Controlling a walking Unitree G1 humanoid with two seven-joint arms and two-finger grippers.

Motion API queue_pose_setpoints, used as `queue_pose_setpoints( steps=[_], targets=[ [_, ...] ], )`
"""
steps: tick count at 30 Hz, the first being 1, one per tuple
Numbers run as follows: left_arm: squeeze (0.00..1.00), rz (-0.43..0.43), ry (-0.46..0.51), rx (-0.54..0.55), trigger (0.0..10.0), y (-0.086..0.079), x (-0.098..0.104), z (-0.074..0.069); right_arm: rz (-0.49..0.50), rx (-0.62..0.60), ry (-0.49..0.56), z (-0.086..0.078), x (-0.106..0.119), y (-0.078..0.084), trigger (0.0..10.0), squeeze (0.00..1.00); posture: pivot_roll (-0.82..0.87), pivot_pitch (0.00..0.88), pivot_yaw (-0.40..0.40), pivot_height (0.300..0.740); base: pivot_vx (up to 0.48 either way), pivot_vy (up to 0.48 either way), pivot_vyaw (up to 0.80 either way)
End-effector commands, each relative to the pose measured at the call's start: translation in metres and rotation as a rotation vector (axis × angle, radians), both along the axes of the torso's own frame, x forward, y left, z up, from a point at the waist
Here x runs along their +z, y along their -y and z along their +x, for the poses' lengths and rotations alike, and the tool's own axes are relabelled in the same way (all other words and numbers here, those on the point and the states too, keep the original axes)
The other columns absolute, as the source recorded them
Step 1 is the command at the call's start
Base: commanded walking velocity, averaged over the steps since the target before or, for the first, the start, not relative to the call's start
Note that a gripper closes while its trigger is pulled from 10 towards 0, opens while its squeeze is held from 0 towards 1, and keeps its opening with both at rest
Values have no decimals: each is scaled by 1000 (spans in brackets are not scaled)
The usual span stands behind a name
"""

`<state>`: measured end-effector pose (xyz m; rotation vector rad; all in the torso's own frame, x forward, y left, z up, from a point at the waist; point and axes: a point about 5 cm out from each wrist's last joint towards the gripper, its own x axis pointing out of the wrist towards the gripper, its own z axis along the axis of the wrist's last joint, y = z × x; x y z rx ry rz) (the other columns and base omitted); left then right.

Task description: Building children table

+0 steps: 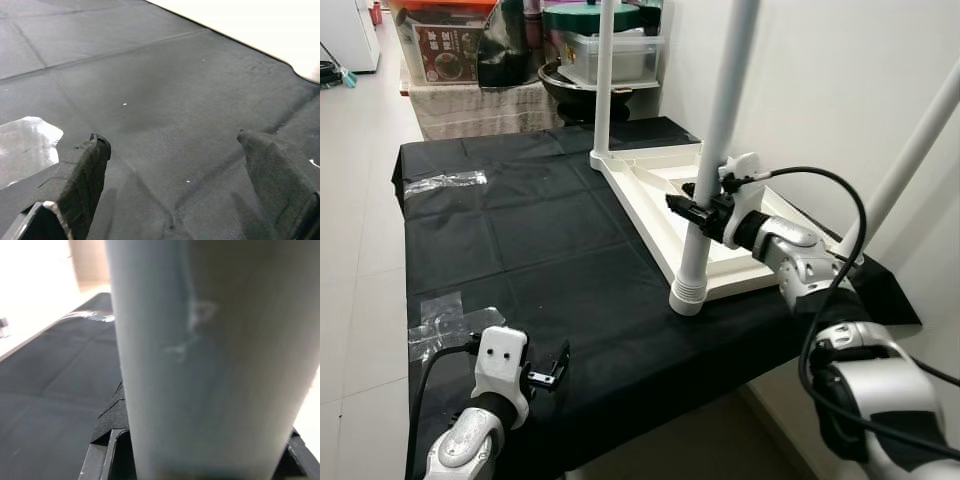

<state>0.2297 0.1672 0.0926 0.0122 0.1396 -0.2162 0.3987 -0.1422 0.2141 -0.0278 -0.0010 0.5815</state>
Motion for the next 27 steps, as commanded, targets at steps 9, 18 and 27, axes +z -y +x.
queue_pose_setpoints(
  steps=[9, 18, 27],
  targets=[
    [0, 1, -13, 2, 10000, 2, -5, -2, 51, -480, -187, -12, -51, -6, 0, 0, 89, 0, -126, 740, 0, 0, 0],
    [0, 1, -13, 7, 10000, 2, -5, -2, 13, -763, -220, -35, -66, -16, 0, 0, 85, 0, -129, 740, 0, 0, 0],
    [0, -1, -11, 13, 10000, 2, -5, -2, 15, -942, -277, -37, -65, -17, 0, 0, 91, 0, -136, 740, 0, 0, 0]
  ],
)
